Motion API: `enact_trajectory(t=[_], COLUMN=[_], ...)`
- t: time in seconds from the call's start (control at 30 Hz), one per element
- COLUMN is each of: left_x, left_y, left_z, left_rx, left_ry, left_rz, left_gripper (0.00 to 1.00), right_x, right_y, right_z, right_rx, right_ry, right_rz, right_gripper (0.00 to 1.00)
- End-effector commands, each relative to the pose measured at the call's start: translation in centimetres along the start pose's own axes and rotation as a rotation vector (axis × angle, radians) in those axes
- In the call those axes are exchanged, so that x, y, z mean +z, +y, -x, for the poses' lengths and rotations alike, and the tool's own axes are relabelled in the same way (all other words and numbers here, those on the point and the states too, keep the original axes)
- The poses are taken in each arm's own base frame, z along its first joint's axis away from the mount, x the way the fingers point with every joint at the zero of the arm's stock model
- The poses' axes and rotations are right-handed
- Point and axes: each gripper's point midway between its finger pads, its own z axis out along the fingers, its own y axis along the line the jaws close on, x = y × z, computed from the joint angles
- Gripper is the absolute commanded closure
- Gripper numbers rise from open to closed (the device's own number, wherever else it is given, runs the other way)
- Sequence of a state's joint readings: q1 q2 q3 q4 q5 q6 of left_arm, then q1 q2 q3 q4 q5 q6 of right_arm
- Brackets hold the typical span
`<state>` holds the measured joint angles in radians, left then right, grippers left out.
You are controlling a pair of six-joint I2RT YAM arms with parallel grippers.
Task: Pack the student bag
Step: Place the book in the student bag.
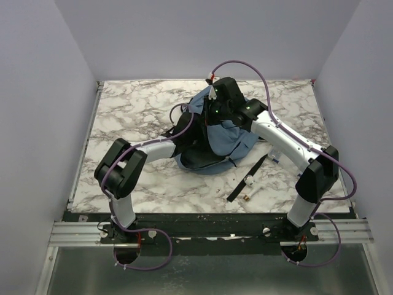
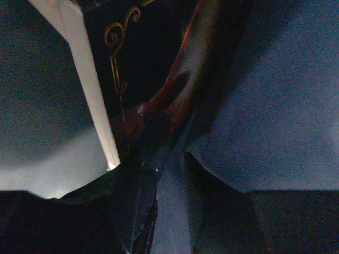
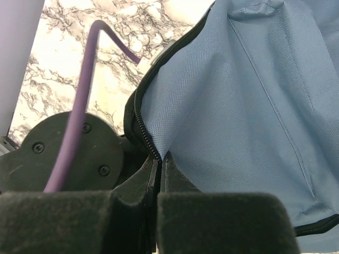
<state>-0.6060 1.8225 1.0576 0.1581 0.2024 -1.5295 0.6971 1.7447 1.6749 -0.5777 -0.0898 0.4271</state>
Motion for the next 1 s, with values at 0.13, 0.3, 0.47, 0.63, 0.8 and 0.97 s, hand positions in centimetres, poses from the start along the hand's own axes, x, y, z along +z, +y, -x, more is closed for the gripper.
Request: enact_trajectory(t=[0.13, 0.3, 0.47, 0.63, 0.8, 0.97], left_x=[-8.2, -12.2, -15.0, -16.3, -18.1, -19.4], left_y=[1.0, 2.5, 4.7, 8.3, 9.2, 6.8], left_z=[-1.6, -3.4, -4.4, -2.8, -1.3, -2.4], left_rx=[0.277, 0.435, 0.537, 0.572, 0.635, 0.752], left_ry=[0.016, 0.119, 0.15, 0.044, -0.062, -0.044], left_rz=[-0.149, -0.231, -0.272, -0.183, -0.124, -0.197], left_gripper=[0.32, 0.3, 0.28, 0.28, 0.28, 0.27], right_x=[-0.9, -0.5, -1.5, -4.3, -5.9, -5.2], right_y=[0.8, 1.8, 1.2, 0.5, -4.3, -11.3], right_z=[0.3, -2.4, -4.3, -5.0, -5.6, -9.6], right_rx=[-0.016, -0.008, -0.014, -0.029, 0.075, 0.453], right_ry=[-0.02, 0.074, 0.108, 0.086, 0.041, 0.098], right_rz=[0.054, 0.153, 0.18, 0.167, 0.01, -0.114], right_gripper=[0.95, 0.68, 0.34, 0.21, 0.18, 0.27])
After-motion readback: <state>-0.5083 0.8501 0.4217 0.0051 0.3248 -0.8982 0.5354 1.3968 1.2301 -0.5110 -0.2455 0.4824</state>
